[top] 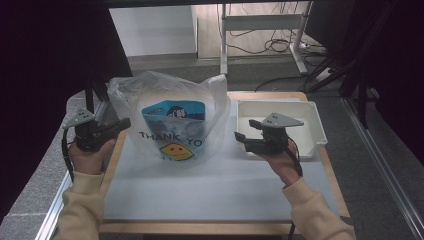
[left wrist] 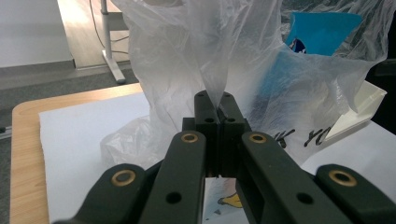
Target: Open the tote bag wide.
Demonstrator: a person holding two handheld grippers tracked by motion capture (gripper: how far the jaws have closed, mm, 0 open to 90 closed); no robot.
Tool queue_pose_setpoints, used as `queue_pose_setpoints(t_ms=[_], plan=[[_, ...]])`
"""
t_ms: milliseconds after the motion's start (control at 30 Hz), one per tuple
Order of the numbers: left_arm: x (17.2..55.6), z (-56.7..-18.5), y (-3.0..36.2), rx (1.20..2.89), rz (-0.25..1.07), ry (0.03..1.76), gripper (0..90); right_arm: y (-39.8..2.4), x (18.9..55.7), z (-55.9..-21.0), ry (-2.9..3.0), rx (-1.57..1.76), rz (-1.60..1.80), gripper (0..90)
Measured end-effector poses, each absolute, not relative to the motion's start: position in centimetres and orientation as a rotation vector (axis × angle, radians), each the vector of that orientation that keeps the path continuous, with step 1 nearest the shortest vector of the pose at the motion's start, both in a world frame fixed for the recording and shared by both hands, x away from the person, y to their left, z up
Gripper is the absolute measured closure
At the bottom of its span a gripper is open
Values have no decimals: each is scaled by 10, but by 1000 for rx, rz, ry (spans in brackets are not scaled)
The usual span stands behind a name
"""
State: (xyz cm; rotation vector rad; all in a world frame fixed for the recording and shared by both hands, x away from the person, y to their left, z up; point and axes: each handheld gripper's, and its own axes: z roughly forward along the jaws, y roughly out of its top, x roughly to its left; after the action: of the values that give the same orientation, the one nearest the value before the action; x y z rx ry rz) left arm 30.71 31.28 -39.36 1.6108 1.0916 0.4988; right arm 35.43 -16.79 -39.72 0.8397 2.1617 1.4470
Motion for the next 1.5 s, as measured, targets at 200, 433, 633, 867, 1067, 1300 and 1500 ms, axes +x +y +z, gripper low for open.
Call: queue_pose_setpoints(t_ms=[200,433,633,867,1067,1300,1500], plan=[[308,-394,312,1607,492,1091,895,-159,367,-386,2182,844,1482,311],[309,-397,312,1615,491,1090,894,-149,377,-372,2188,820,1514,313],[309,-397,312,1608,495,1088,895,-136,384,-361,2196,779,1530,318],[305,-394,314,1603,498,1080,894,-127,394,-352,2205,778,1503,327],[305,-394,316,1597,499,1086,894,-119,404,-349,2216,783,1497,370],[303,-393,316,1597,506,1075,893,-111,412,-347,2237,745,1488,668],[302,-393,317,1595,510,1075,893,-112,412,-350,2261,735,1514,813]])
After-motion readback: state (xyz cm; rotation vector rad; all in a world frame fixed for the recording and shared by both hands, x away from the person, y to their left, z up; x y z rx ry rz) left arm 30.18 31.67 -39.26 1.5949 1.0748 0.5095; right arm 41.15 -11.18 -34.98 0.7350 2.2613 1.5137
